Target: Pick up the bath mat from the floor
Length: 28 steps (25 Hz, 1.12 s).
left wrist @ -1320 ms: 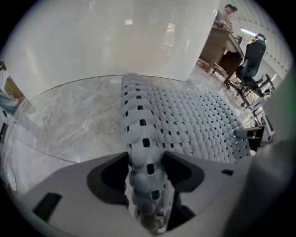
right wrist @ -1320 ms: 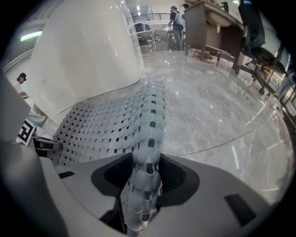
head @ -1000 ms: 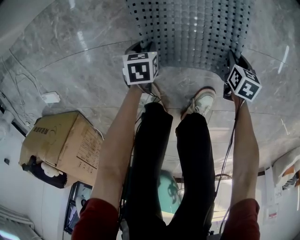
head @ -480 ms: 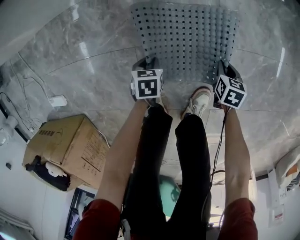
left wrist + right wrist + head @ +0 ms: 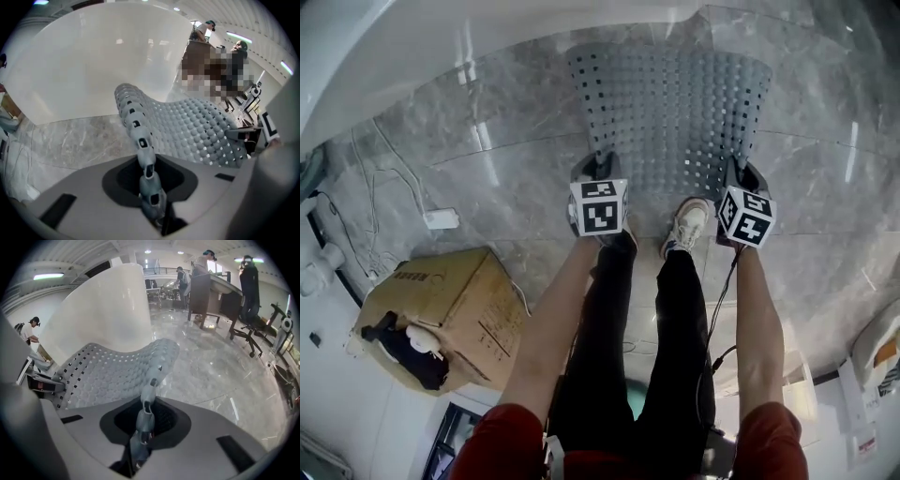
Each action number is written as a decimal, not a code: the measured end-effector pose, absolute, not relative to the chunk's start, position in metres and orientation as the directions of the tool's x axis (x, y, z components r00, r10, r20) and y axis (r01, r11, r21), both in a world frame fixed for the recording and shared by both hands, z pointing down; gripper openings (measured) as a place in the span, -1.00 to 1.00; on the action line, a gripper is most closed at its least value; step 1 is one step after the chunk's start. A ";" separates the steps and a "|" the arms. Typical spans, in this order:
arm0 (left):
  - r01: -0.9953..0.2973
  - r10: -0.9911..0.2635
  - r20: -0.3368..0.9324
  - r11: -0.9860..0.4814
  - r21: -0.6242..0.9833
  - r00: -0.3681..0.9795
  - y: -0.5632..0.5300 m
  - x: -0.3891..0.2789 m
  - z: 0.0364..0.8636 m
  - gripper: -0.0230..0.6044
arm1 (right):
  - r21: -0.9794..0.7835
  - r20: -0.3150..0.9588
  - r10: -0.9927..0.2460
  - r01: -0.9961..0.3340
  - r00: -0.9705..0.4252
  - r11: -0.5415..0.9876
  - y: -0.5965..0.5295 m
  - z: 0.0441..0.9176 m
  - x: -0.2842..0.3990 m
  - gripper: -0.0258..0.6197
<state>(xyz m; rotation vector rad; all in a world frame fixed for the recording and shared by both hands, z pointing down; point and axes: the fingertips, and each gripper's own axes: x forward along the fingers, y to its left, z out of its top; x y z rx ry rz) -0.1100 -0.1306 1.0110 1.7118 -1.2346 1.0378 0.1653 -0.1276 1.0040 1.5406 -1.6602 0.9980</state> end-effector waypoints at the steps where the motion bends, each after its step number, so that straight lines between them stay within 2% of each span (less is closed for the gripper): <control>1: -0.964 -0.348 0.916 -0.237 0.121 0.201 -0.134 -0.109 0.996 -0.67 | -0.097 0.858 -0.506 -0.995 -0.092 0.016 -0.130 0.990 0.166 -0.77; 20: -0.958 -0.543 0.809 -0.273 0.085 0.226 -0.143 -0.075 0.693 -0.69 | -0.111 0.738 -0.671 -0.994 -0.073 -0.014 -0.134 0.698 0.192 -0.77; 28: -0.960 -0.657 0.715 -0.269 0.073 0.239 -0.161 -0.065 0.572 -0.70 | -0.075 0.627 -0.777 -0.997 -0.048 0.001 -0.144 0.566 0.207 -0.77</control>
